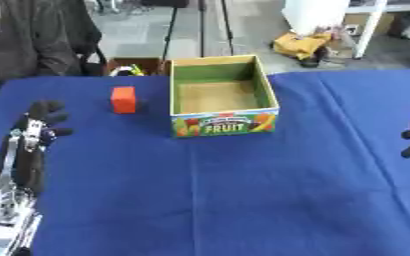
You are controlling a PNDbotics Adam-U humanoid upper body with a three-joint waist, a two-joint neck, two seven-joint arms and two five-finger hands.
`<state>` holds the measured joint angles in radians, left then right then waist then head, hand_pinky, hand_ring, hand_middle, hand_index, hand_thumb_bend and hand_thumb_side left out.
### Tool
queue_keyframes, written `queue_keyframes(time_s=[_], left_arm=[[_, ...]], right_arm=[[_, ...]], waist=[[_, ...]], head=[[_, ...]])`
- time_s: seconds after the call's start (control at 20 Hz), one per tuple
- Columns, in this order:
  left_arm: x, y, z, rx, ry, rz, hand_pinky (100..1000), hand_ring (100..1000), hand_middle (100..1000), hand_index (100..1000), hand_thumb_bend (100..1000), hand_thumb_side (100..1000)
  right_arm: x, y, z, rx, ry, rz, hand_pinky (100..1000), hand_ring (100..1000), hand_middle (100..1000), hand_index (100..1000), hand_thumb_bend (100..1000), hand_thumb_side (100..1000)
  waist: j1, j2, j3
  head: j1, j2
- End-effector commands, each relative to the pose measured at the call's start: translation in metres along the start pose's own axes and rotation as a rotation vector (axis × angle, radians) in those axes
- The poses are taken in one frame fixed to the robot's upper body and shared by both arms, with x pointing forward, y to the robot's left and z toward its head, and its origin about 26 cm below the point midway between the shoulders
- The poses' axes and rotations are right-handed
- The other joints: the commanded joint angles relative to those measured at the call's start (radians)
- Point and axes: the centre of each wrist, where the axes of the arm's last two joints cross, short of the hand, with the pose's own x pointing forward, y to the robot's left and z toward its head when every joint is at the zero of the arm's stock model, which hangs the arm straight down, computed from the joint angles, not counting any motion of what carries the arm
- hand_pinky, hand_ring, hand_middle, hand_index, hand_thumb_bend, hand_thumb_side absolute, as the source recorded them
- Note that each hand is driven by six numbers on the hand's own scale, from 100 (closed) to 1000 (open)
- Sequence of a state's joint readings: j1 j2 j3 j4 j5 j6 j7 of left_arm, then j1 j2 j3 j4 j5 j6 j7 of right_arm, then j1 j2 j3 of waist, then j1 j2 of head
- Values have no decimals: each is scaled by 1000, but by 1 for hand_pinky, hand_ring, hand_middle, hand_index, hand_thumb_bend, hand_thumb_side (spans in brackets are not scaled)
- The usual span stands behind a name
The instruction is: Pick up objects on the table and place them in the box.
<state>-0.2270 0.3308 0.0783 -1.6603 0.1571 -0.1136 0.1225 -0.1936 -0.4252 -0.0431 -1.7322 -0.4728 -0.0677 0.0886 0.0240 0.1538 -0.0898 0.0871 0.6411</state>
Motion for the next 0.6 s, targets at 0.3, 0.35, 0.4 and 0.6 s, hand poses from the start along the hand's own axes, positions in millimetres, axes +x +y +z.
queue_keyframes(time_s=[0.3, 0.35, 0.4, 0.6], left_arm=[[61, 65, -90, -218, 18, -789, 711, 771, 741, 807, 749, 457], [66, 72, -102, -245, 43, -903, 728, 774, 746, 821, 745, 440], [71, 79, -115, -277, 76, -1017, 740, 773, 747, 827, 747, 431], [71, 101, -156, -415, 255, -1411, 785, 768, 752, 855, 781, 386]], right_arm=[[10, -4, -2, 25, -12, 33, 472, 636, 599, 782, 100, 551], [10, -4, -1, 28, -9, 33, 472, 636, 599, 782, 100, 551], [9, -3, -1, 33, -5, 33, 471, 636, 599, 782, 100, 551], [8, -3, 0, 50, 9, 43, 470, 636, 598, 783, 100, 551]], waist=[[2, -22, -28], [2, -22, -37], [4, -22, -47], [16, -16, -85]], head=[[5, -3], [8, -3], [12, -3], [26, -5]])
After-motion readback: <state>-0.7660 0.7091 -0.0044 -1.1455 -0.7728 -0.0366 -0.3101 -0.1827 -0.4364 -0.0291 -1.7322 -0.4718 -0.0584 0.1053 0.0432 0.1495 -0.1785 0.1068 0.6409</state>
